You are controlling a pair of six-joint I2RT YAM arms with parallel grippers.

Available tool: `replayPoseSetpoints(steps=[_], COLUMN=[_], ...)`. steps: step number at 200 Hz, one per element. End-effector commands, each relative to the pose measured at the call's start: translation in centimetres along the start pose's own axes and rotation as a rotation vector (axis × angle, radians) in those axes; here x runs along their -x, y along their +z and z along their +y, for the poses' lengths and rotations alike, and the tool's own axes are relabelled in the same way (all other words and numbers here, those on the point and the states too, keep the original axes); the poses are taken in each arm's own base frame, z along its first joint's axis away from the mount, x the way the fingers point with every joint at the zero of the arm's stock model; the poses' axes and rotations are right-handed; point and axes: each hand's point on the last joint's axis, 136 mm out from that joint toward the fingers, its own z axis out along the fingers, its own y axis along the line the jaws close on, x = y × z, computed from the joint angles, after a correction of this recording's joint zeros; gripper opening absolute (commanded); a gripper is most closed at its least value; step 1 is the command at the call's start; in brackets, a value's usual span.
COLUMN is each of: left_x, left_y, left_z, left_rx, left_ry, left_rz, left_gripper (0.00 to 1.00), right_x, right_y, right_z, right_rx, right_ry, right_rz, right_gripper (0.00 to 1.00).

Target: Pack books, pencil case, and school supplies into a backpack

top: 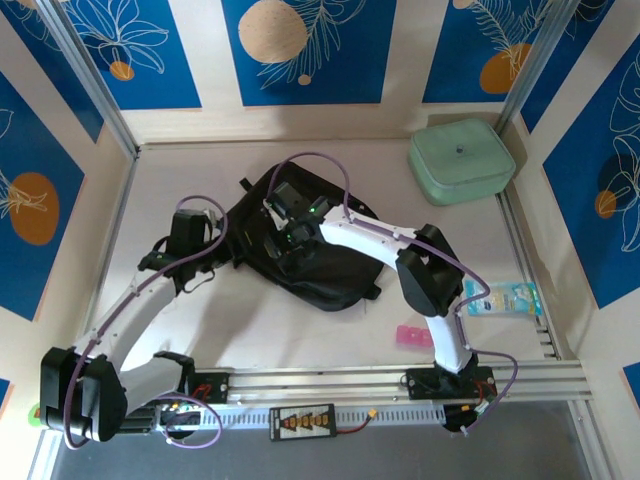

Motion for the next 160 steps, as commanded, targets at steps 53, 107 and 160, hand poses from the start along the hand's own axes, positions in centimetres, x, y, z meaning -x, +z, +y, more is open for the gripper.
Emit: replayPoseSetpoints(steps=[53,107,160], left_x=[-0.1,-0.3,-1.0], left_y=[0.3,0.3,0.6], left_z=[0.1,-0.2,-0.6], left_rx=[-0.022,-0.036,-0.077], left_ry=[-0.031,-0.032,-0.043], left_rz=[0.009,0.015,0.044], left_gripper=[0.77,0.77,0.77], right_x=[-0.2,-0.7,1.2], right_y=[0.7,2.5,1.1], right_z=[-1.5,-0.4,0.2], right_rx=[-0.103,-0.027,0.005], right_ry=[-0.037,-0.093,-0.082], right_rz=[0.040,0.086,0.016], right_gripper=[0.36,0.33,0.04])
